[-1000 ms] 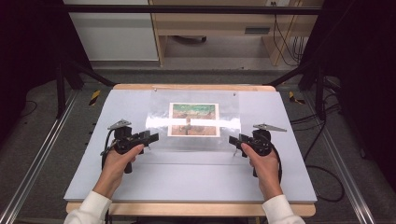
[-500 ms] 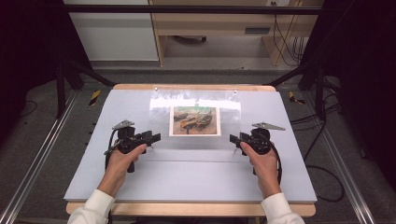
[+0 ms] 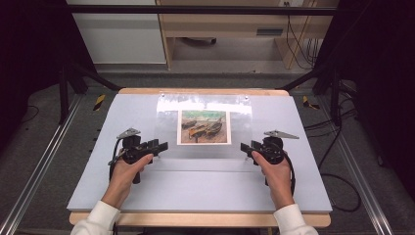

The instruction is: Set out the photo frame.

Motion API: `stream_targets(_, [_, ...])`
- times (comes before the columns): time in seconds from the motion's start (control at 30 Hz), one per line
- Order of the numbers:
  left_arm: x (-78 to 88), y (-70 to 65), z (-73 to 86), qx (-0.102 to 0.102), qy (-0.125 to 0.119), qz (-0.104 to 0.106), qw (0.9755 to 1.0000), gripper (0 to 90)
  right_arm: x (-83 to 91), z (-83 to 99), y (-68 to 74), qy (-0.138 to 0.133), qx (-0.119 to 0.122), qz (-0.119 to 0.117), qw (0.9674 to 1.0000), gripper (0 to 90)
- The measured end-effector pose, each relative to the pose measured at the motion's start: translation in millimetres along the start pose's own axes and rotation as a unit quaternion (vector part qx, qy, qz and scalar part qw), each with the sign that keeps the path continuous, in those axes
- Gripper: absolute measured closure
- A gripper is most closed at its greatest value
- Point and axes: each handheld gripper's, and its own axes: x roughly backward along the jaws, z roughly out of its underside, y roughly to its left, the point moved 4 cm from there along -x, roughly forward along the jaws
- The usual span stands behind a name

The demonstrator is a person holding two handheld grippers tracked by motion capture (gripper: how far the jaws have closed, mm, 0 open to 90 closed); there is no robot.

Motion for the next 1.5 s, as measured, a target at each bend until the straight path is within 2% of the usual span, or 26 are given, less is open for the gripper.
stream_targets(0.57, [0.4, -1.1, 3.4, -0.006, 0.001, -0.003, 1.0000, 42.9, 2.6, 2.8, 3.1, -0.003, 0.008, 0.009, 0.9999, 46.4])
stream_targets(1.03, [5.5, -5.6, 8.1, -0.018, 0.001, -0.010, 0.9998, 43.1, 6.1, 6.2, 7.0, -0.004, 0.026, 0.017, 0.9995, 46.5])
stream_targets(1.5, [13.2, -10.2, 13.6, -0.027, 0.005, -0.015, 0.9995, 46.9, 14.9, 12.5, 10.5, -0.003, 0.036, 0.023, 0.9991, 52.4])
